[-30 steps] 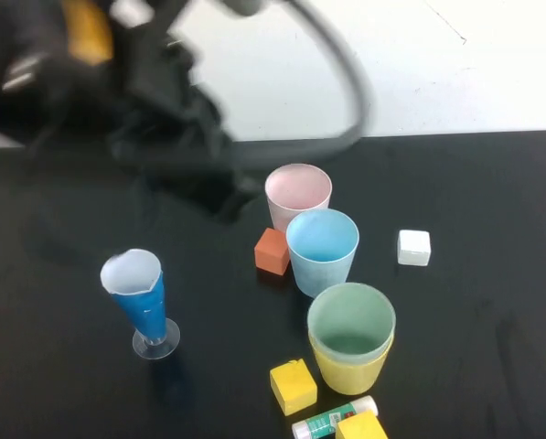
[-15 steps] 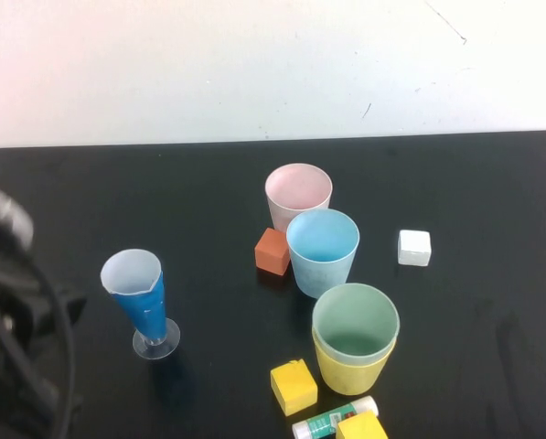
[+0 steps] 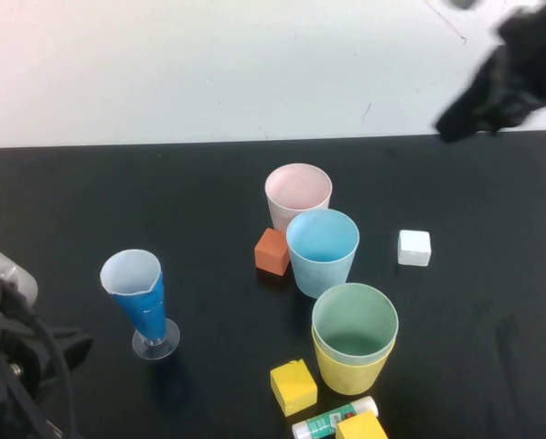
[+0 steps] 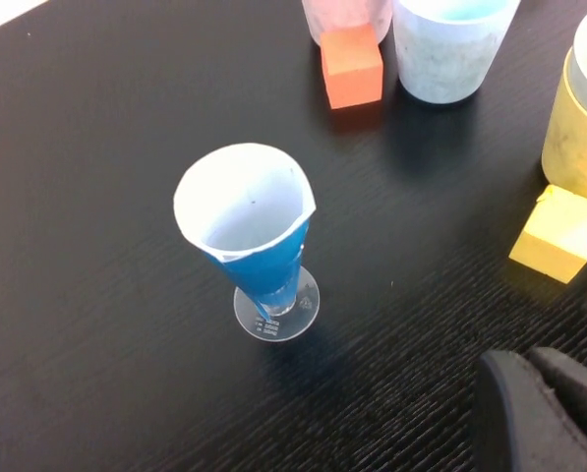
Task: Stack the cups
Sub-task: Pick up the pink cup
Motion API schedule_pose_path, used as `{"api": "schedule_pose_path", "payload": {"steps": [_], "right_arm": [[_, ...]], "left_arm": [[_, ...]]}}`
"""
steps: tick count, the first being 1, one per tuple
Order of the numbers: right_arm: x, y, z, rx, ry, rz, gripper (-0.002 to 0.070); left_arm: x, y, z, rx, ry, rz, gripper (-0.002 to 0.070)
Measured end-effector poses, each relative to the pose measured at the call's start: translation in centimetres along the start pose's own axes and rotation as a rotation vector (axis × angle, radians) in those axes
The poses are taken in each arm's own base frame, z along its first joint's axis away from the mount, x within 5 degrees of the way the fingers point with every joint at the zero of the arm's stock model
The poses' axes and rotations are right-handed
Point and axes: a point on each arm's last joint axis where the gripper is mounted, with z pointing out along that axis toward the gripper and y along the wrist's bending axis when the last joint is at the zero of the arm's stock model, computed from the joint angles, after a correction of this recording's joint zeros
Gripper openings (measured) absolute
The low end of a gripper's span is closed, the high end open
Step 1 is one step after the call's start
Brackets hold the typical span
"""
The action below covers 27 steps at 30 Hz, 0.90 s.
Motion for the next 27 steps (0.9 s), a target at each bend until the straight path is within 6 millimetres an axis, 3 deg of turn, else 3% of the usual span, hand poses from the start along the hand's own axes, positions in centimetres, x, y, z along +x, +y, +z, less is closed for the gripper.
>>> {"api": "schedule_pose_path", "payload": {"steps": [5,10,13,17,19,22,27], "right_arm": [[-3.1,-1.1,4.4,0.008,0.036,-0.001,-0.0003],[-4.2,-2.9,9.0,0.017,0.083,0.043,0.0026],[-4.2,-4.0,11.6,0.008,0.104,0.077,0.0146],[-3.6,-5.2,14.8,-0.001,0.125,0.133,0.041],[-3.3,-5.6,16.3,-0.006,0.124,0.159,0.0492],[-3.2,-6.2,18.1,-0.012,0.089,0.189,0.0538],[-3.3,-6.6,20.1,-0.033,0.017,0.24,0.0531]], "left_arm": [[0.0,0.0,0.0,0.0,0.001,0.0,0.0002],[0.0,0.0,0.0,-0.002,0.001,0.001,0.0002],[0.0,0.1,0.0,-0.007,-0.001,0.007,0.0002],[0.0,0.1,0.0,-0.016,-0.004,0.015,0.0002],[0.0,0.2,0.0,-0.017,-0.004,0.017,0.0001],[0.0,0.2,0.0,-0.017,-0.004,0.017,0.0001],[0.0,0.2,0.0,-0.019,0.003,0.017,0.0001]]}}
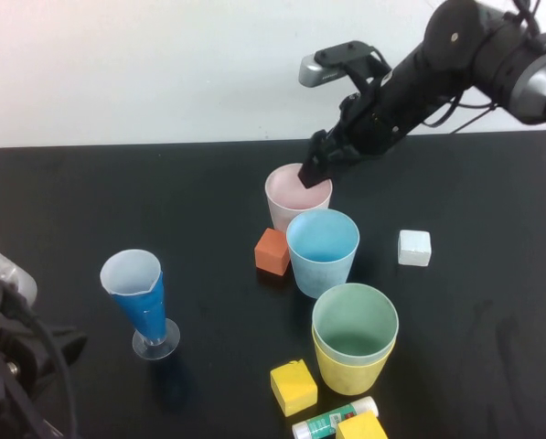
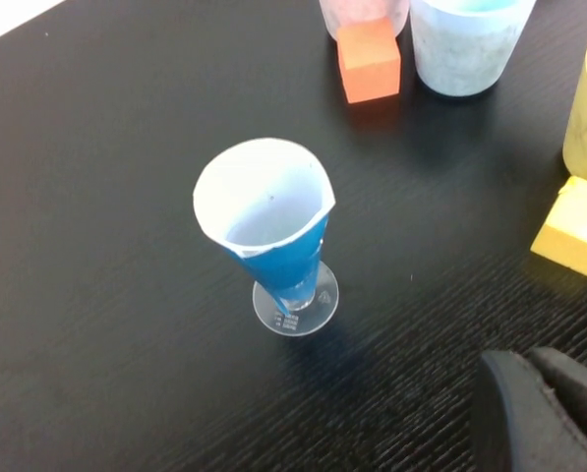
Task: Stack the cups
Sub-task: Pick up the pink cup, then place the pink cup on the blue cup
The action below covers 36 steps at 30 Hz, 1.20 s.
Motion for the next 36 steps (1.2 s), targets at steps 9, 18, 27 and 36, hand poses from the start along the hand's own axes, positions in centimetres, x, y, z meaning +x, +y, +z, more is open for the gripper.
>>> {"api": "schedule_pose_path", "payload": {"steps": [9,18,27,36], "right_arm": [[0.8,-0.8,2.5,-0.018,0.031,0.039,0.0143],[-0.5,0.0,-0.5,0.03,-0.036,0.009,0.0041],[-0.9,3.7,-11.9,0.165,0.028,-0.144,0.004],[-0.7,5.8,-12.9,0.079,0.012,-0.205,0.0037]], "left_arm": [[0.5,0.0,0.2,-0.006,0.04,0.001,0.0001],[0.8,0.1,0.2,-0.013,0.076,0.002,0.0001],[1.0,0.1,0.2,-0.016,0.091,0.002,0.0001],[0.7,0.1,0.2,-0.009,0.056,-0.001,0.0001]]}}
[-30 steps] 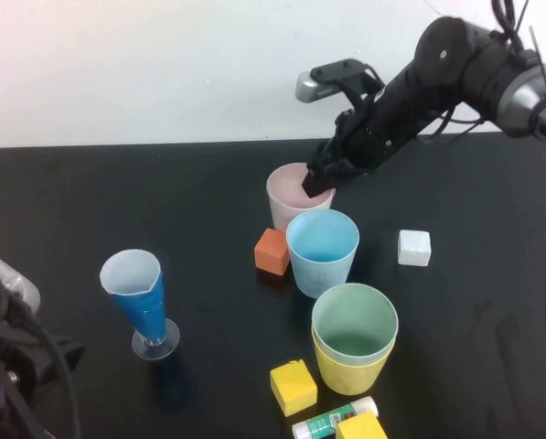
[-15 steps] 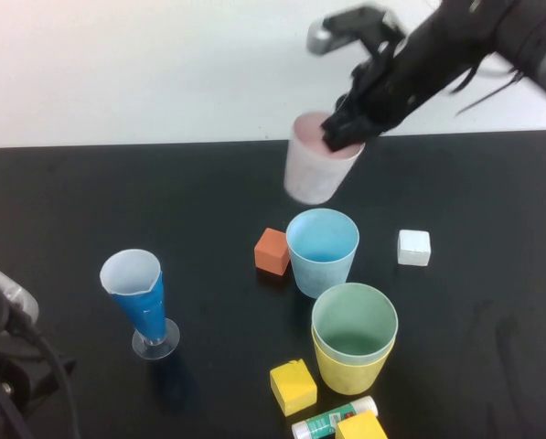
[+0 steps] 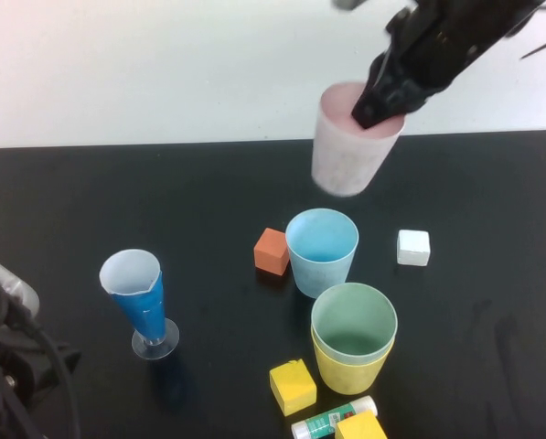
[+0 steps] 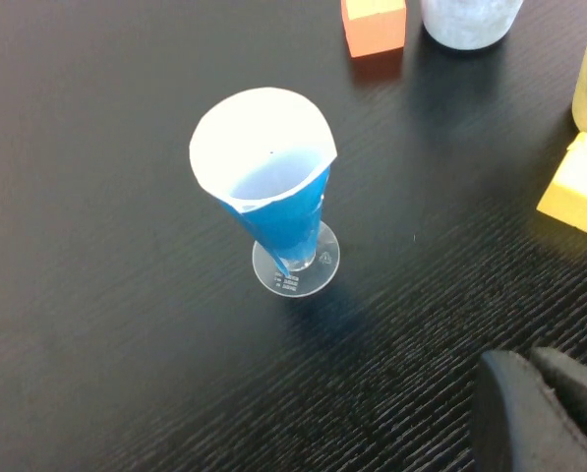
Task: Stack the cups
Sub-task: Place the pink cup on the blue cup, then pick up the blue cup
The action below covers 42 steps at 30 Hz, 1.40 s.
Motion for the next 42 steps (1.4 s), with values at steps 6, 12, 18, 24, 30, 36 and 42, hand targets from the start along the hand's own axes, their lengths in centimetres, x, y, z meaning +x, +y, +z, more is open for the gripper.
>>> {"api": "schedule_pose_path", "payload": {"steps": [6,12,18,24,30,36,42], "right_arm": [[0.2,1.0,4.7,-0.065,0.084,-0.023,0.0037],[0.7,0.9,7.6,-0.094,0.136,-0.017,0.0053],[1.1,0.6,8.8,-0.095,0.161,-0.013,0.0208],[1.8,0.1,10.8,-0.099,0.203,-0.005,0.0363],[3.2,-0.6,14.3,-0.111,0.273,0.049,0.0368],[3.4,-0.7,14.8,-0.112,0.283,0.063,0.0105],[1.6,-0.1,9.4,-0.036,0.2,0.019,0.0095]], "left_arm": [[0.0,0.0,0.0,0.0,0.0,0.0,0.0001],[0.0,0.0,0.0,0.0,0.0,0.0,0.0001],[0.0,0.0,0.0,-0.002,0.002,0.001,0.0001],[0.0,0.1,0.0,-0.006,0.001,0.005,0.0001],[0.0,0.1,0.0,-0.007,0.001,0.006,0.0001],[0.0,0.1,0.0,-0.007,0.002,0.006,0.0001],[0.1,0.0,0.0,0.003,0.007,-0.004,0.0001]]}}
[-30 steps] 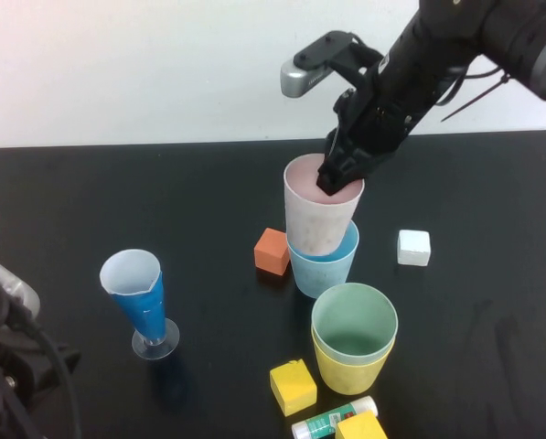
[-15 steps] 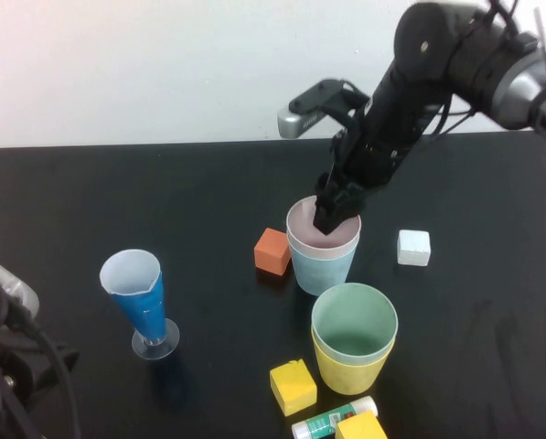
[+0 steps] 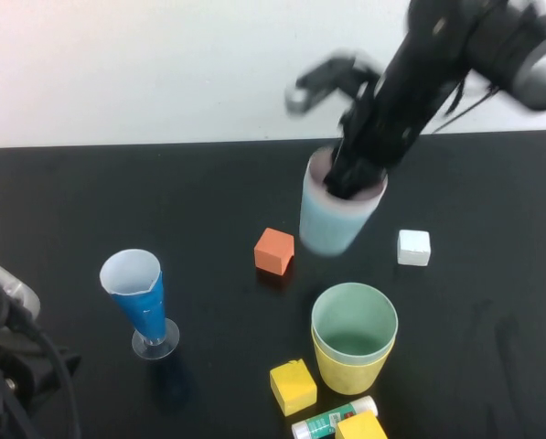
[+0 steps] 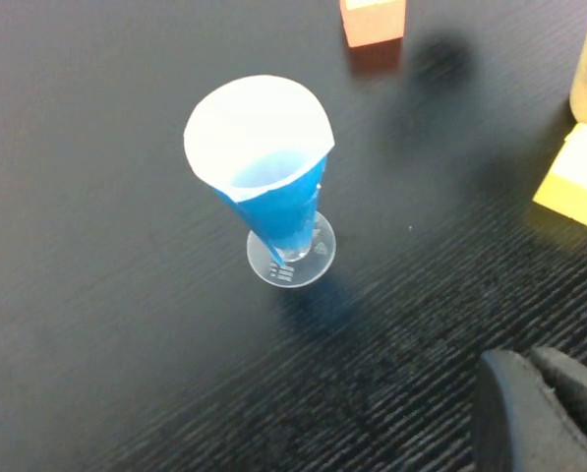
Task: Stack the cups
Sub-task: Pick up the blue cup, then place the blue cup on the green cup
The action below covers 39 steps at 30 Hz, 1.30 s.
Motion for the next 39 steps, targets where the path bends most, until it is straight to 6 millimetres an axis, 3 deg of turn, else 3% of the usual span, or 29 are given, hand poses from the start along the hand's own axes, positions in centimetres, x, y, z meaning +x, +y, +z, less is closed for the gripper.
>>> {"api": "schedule_pose_path", "payload": {"steps": [7,11,14,23,31,39], "right_arm": [[0.4,3.6,-12.5,0.102,-0.221,-0.069,0.0095],[2.2,5.9,-15.7,0.101,-0.249,-0.108,0.0094],[4.1,7.2,-15.2,0.057,-0.198,-0.119,0.0093],[7.8,7.5,-8.2,-0.098,0.005,-0.088,0.0091],[7.7,7.4,-7.3,-0.096,-0.044,-0.104,0.0095],[7.2,7.1,-5.3,-0.151,-0.039,-0.098,0.0218]], "left_arm": [[0.1,-0.3,0.0,0.032,0.009,-0.027,0.0001],[0.0,-0.4,0.0,0.047,-0.001,-0.038,0.0001],[-0.1,-0.5,0.0,0.052,-0.013,-0.041,0.0001],[-0.3,-0.5,0.0,0.057,-0.036,-0.043,0.0001],[-0.3,-0.5,0.0,0.059,-0.036,-0.044,0.0001],[-0.3,-0.5,0.0,0.059,-0.036,-0.044,0.0001]]}}
